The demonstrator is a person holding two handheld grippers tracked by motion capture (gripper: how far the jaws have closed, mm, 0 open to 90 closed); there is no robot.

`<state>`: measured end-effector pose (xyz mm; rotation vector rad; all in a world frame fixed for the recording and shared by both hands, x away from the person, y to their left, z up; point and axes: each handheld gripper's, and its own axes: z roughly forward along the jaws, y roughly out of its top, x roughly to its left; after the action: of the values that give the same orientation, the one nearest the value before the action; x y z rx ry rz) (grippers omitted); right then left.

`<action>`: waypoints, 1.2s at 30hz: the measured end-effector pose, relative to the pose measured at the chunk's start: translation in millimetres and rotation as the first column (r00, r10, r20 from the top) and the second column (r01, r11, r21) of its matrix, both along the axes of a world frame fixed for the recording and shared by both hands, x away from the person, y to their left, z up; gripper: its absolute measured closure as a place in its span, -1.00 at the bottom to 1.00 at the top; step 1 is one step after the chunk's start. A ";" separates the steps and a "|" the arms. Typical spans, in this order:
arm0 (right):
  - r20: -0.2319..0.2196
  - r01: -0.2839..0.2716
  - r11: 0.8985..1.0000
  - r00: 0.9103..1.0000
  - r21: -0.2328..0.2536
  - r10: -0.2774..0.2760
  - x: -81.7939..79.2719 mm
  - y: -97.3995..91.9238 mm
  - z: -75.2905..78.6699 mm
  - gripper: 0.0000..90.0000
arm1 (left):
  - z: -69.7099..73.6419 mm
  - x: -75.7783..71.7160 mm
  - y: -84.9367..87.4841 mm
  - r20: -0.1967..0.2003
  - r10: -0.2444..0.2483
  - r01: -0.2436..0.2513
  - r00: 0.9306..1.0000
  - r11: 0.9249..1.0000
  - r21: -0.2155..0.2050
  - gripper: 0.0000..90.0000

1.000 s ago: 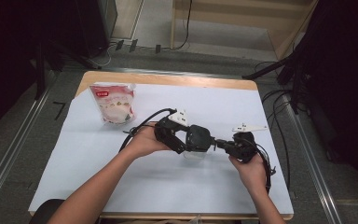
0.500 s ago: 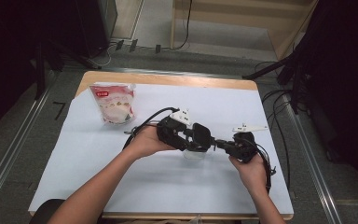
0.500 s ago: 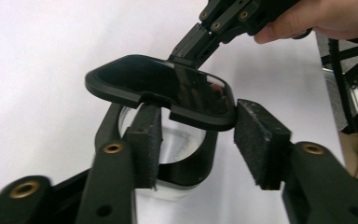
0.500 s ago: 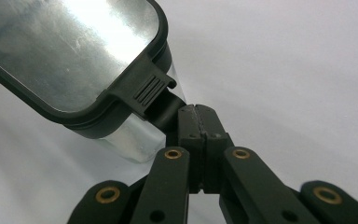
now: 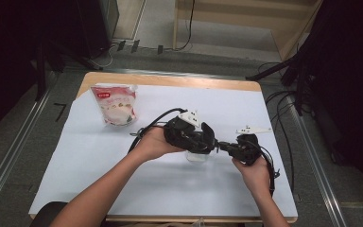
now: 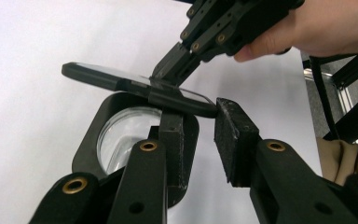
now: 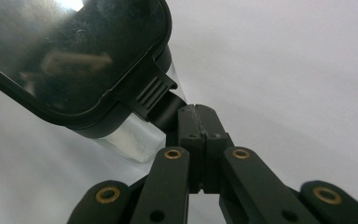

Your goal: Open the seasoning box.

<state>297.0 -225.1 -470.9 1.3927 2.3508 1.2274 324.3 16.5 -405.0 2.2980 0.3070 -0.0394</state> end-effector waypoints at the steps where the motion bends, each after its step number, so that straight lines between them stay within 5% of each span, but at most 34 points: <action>1: -0.002 0.003 1.000 1.000 0.000 -0.003 -0.1 0.2 0.1 1.00 | 0.5 -0.7 -1.8 0.005 0.005 -0.005 1.000 1.000 -0.003 0.62; 17: 0.000 0.013 1.000 1.000 -0.006 -0.013 -0.9 1.2 -0.2 1.00 | 2.2 1.8 -27.8 -0.023 -0.013 0.013 1.000 1.000 -0.024 0.62; 24: 0.012 0.021 1.000 1.000 -0.017 -0.021 -2.3 2.7 0.0 1.00 | -1.7 8.5 -37.5 -0.069 -0.029 0.027 0.997 0.999 -0.031 0.59; 36: 0.007 -0.005 1.000 1.000 0.016 0.005 -8.7 -8.0 8.0 1.00 | 10.2 2.8 -12.7 -0.071 0.008 -0.009 0.997 1.000 -0.020 0.31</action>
<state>288.3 -233.1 -462.9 1.3856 2.3467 1.2529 327.1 3.7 -394.8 2.2788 0.3510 -0.1194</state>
